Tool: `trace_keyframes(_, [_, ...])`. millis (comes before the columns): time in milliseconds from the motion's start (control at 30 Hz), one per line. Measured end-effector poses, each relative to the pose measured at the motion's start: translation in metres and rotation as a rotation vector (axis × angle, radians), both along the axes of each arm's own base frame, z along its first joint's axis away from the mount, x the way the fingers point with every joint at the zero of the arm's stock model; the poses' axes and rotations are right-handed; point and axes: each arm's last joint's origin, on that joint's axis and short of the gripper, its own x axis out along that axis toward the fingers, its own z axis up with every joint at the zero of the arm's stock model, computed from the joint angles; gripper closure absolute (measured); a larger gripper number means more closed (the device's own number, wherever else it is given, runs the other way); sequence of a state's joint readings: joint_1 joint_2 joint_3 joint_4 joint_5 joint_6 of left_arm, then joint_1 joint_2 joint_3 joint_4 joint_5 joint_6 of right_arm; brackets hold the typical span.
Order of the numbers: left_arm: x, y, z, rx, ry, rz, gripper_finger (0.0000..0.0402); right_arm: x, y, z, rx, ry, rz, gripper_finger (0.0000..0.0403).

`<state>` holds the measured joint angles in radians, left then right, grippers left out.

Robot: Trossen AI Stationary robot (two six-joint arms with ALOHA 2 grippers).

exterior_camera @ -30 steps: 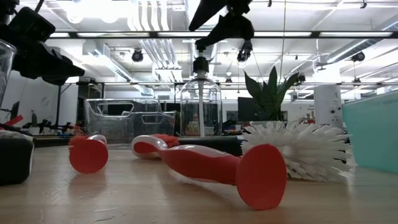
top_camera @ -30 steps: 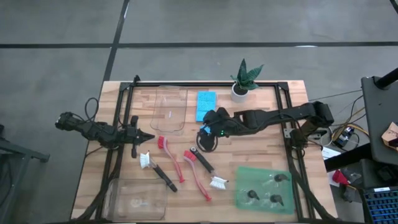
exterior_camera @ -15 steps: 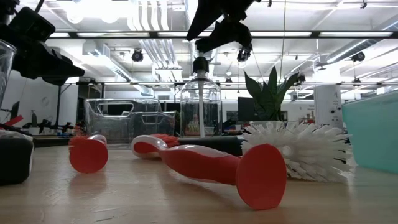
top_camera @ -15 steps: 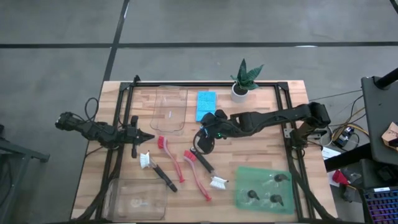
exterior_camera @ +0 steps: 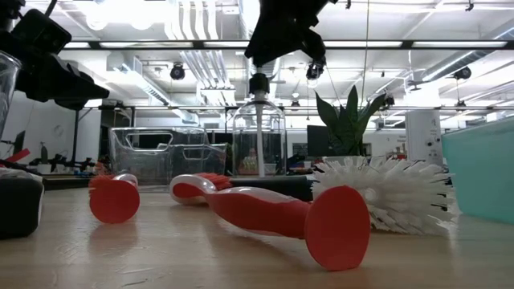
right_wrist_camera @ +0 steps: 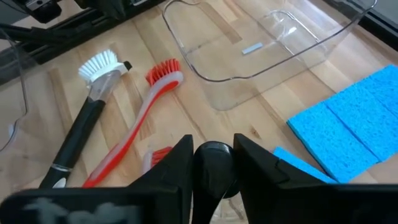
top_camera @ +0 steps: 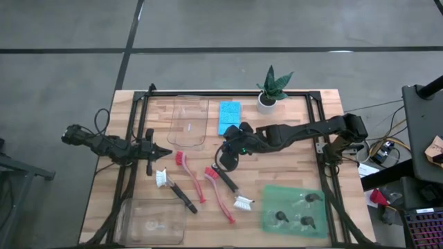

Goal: Pick & Place Kitchen Sink Supplies
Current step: Put the sprayer bottle into the green bin

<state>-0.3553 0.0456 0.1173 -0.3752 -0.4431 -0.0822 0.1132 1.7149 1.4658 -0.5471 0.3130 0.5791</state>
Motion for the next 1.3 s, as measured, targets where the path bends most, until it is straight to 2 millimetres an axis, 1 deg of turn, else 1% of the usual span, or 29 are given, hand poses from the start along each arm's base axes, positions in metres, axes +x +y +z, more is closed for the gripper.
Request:
trace_keyframes(267, [0.000,0.000,0.000,0.000,0.000,0.000,0.0401,-0.003,0.004,0.004,-0.001,-0.006,0.013,0.0316])
trace_keyframes(400, [0.000,0.000,0.000,0.000,0.000,0.000,0.0401,-0.011,0.006,0.016,0.015,-0.037,0.033,0.0313])
trace_keyframes(533, [0.000,0.000,0.000,0.000,0.000,0.000,0.0401,-0.026,0.008,0.033,0.019,-0.055,0.047,0.0316])
trace_keyframes(733, [0.000,0.000,0.000,0.000,0.000,0.000,0.0401,-0.060,0.013,0.061,0.064,-0.064,0.086,0.0316])
trace_keyframes(1033, [0.000,0.000,0.000,0.000,0.000,0.000,0.0401,-0.131,0.021,0.104,0.119,-0.100,0.150,0.0315])
trace_keyframes(1200, [0.000,0.000,0.000,0.000,0.000,0.000,0.0401,-0.165,0.033,0.119,0.129,-0.133,0.242,0.0317])
trace_keyframes(1300, [0.000,0.000,0.000,0.000,0.000,0.000,0.0401,-0.181,0.043,0.122,0.131,-0.122,0.305,0.0316])
